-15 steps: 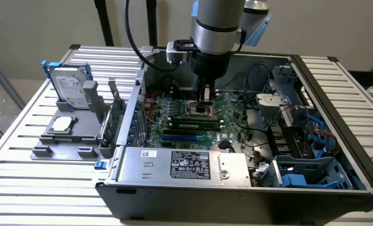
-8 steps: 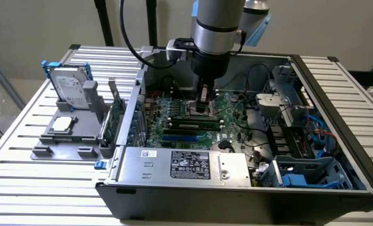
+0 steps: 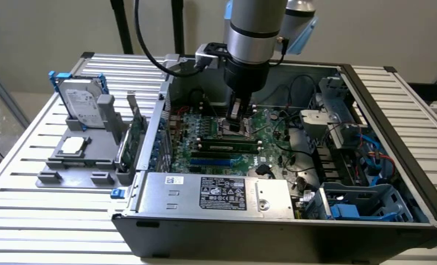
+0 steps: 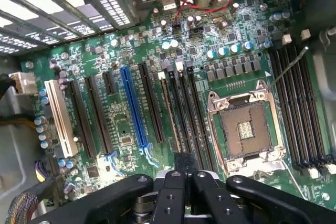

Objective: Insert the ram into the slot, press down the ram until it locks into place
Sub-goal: 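Press down the ram until it locks into place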

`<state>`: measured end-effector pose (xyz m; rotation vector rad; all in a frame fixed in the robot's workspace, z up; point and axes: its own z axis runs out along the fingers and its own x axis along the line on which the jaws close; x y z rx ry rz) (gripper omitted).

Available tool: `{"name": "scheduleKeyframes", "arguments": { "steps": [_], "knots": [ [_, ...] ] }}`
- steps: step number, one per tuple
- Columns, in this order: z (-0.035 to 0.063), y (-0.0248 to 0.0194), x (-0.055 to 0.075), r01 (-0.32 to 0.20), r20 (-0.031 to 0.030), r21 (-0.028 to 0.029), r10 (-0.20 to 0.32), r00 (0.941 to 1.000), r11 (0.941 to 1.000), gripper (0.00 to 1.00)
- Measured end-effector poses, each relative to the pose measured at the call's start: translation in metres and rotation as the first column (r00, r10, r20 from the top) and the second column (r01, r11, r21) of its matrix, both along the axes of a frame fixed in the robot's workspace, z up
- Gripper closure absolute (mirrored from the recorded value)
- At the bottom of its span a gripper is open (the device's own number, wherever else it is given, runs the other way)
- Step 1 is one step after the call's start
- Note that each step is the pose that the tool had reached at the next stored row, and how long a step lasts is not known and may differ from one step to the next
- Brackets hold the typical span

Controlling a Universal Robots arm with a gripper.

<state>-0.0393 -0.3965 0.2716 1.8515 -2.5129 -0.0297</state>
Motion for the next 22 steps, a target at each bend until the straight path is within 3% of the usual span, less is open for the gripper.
{"name": "scheduleKeyframes", "arguments": {
  "steps": [6, 11, 17, 22],
  "knots": [
    [0.0000, 0.0000, 0.0000, 0.100, 0.0000, 0.0000, -0.100, 0.9950, 0.9950, 0.89],
    [0.0000, 0.0000, 0.0000, 0.187, 0.0000, 0.0000, -0.187, 0.9824, 0.9824, 0.89],
    [0.0000, 0.0000, 0.0000, 0.287, 0.0000, 0.0000, -0.287, 0.9579, 0.9579, 0.89],
    [0.0000, 0.0000, 0.0000, 0.371, -0.0001, 0.0000, -0.371, 0.9286, 0.9286, 0.89]
  ]
}}
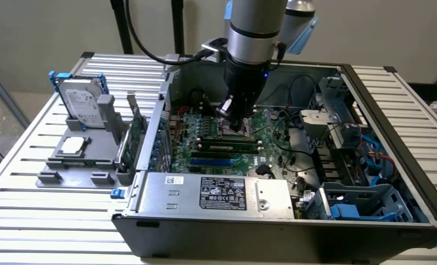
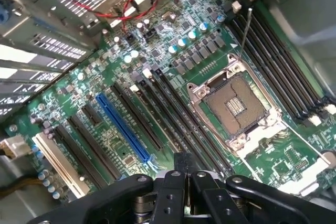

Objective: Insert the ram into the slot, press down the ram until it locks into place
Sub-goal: 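Press down the ram until it locks into place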

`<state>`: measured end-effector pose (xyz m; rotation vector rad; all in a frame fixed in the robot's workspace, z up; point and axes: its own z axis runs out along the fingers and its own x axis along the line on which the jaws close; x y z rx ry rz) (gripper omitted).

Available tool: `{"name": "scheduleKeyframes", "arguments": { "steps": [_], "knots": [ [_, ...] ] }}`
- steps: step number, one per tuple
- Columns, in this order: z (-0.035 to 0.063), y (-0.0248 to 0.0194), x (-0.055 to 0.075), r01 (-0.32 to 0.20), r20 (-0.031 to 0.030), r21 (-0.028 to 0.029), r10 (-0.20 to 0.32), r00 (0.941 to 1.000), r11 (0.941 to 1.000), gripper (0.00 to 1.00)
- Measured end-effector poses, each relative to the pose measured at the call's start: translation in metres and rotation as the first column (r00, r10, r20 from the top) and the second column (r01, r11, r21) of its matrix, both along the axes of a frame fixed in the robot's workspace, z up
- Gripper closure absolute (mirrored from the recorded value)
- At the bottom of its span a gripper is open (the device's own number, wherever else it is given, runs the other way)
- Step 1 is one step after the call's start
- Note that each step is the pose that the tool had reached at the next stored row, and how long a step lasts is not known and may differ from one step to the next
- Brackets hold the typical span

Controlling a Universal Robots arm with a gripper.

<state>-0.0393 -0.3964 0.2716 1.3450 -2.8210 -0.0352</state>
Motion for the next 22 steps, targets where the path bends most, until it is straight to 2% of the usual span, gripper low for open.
{"name": "scheduleKeyframes", "arguments": {
  "steps": [5, 11, 17, 22],
  "knots": [
    [0.0000, 0.0000, 0.0000, 0.088, 0.0000, 0.0000, -0.088, 0.9961, 0.9961, 0.89],
    [0.0000, 0.0000, 0.0000, 0.188, 0.0001, -0.0004, -0.188, 0.9821, 0.9821, 0.89],
    [0.0000, 0.0000, 0.0000, 0.280, 0.0003, -0.0012, -0.280, 0.9600, 0.9600, 0.89],
    [0.0000, 0.0000, 0.0000, 0.356, 0.0005, -0.0020, -0.356, 0.9345, 0.9345, 0.89]
  ]
}}
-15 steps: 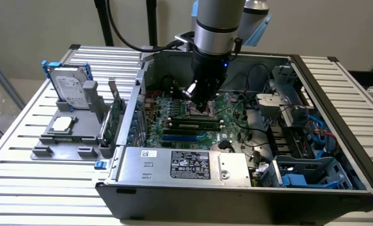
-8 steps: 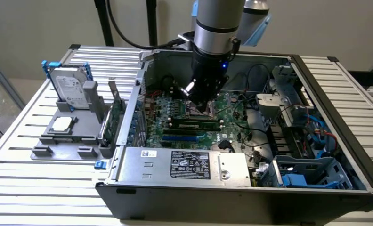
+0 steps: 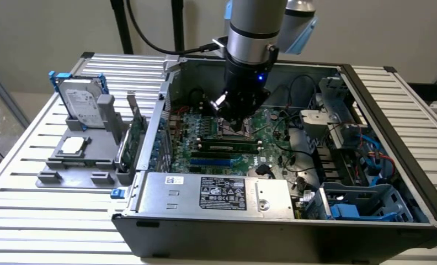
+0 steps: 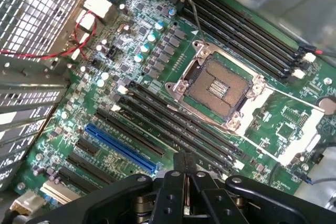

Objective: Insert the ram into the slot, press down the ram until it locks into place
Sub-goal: 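Press down the ram until it locks into place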

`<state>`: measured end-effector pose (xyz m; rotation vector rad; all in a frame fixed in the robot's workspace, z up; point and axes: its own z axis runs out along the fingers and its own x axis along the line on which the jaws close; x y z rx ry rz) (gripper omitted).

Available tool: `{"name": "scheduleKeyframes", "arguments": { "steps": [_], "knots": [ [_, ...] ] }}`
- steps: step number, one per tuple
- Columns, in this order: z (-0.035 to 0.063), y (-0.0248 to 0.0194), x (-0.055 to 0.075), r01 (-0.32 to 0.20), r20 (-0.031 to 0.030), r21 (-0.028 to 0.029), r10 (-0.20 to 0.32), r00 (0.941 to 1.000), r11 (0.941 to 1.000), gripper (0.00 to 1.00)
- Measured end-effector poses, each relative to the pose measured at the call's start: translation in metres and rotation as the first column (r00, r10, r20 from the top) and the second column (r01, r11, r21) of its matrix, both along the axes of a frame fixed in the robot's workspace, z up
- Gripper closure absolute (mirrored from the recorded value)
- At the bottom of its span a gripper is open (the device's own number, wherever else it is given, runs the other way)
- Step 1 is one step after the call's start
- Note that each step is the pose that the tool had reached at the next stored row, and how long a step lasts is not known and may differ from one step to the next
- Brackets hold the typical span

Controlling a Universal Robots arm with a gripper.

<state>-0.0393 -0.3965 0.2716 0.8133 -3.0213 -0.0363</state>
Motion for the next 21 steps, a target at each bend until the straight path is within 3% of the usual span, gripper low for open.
{"name": "scheduleKeyframes", "arguments": {
  "steps": [5, 10, 16, 21],
  "knots": [
    [0.0000, 0.0000, 0.0000, 0.079, 0.0001, -0.0006, -0.079, 0.9969, 0.9969, 0.89],
    [0.0000, 0.0000, 0.0000, 0.159, 0.0001, -0.0013, -0.159, 0.9873, 0.9873, 0.89],
    [0.0000, 0.0000, 0.0000, 0.251, 0.0005, -0.0025, -0.251, 0.9680, 0.9680, 0.89],
    [0.0000, 0.0000, 0.0000, 0.323, 0.0010, -0.0046, -0.323, 0.9465, 0.9465, 0.89]
  ]
}}
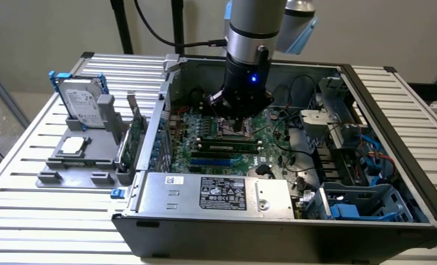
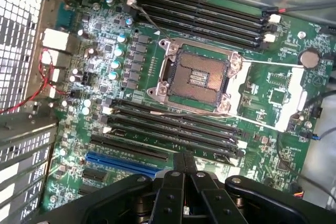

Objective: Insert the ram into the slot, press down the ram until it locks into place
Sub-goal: 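Press down the ram until it locks into place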

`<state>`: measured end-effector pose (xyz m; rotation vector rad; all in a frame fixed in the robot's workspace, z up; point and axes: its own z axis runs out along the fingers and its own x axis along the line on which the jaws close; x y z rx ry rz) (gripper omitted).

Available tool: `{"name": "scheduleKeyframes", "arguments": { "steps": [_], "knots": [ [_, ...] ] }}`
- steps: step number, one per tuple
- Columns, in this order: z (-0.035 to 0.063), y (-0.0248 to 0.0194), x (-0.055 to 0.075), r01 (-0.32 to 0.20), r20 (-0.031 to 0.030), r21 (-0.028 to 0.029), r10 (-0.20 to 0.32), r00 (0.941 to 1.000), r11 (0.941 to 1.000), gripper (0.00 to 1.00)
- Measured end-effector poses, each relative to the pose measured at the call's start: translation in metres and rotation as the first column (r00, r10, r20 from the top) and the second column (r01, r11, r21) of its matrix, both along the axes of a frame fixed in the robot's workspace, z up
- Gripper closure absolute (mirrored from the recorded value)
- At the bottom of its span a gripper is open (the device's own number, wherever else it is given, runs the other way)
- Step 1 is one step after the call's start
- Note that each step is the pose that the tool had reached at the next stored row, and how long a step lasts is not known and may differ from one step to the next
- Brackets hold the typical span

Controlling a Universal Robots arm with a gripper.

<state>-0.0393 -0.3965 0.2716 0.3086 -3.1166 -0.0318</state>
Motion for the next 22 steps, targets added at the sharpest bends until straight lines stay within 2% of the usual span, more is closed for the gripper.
{"name": "scheduleKeyframes", "arguments": {
  "steps": [4, 12, 15, 18, 22],
  "knots": [
    [0.0000, 0.0000, 0.000, 0.061, 0.0001, -0.0016, -0.061, 0.9981, 0.9981, 0.89],
    [0.0000, -0.0017, 0.000, 0.149, -0.0019, -0.0038, -0.149, 0.9888, 0.9888, 0.89],
    [0.0001, -0.0055, 0.000, 0.163, -0.0090, -0.0050, -0.163, 0.9865, 0.9866, 0.89],
    [0.0003, -0.0116, 0.000, 0.172, -0.0176, -0.0064, -0.172, 0.9849, 0.9850, 0.89],
    [0.0007, -0.0201, 0.000, 0.182, -0.0236, -0.0074, -0.182, 0.9830, 0.9832, 0.89]
  ]
}}
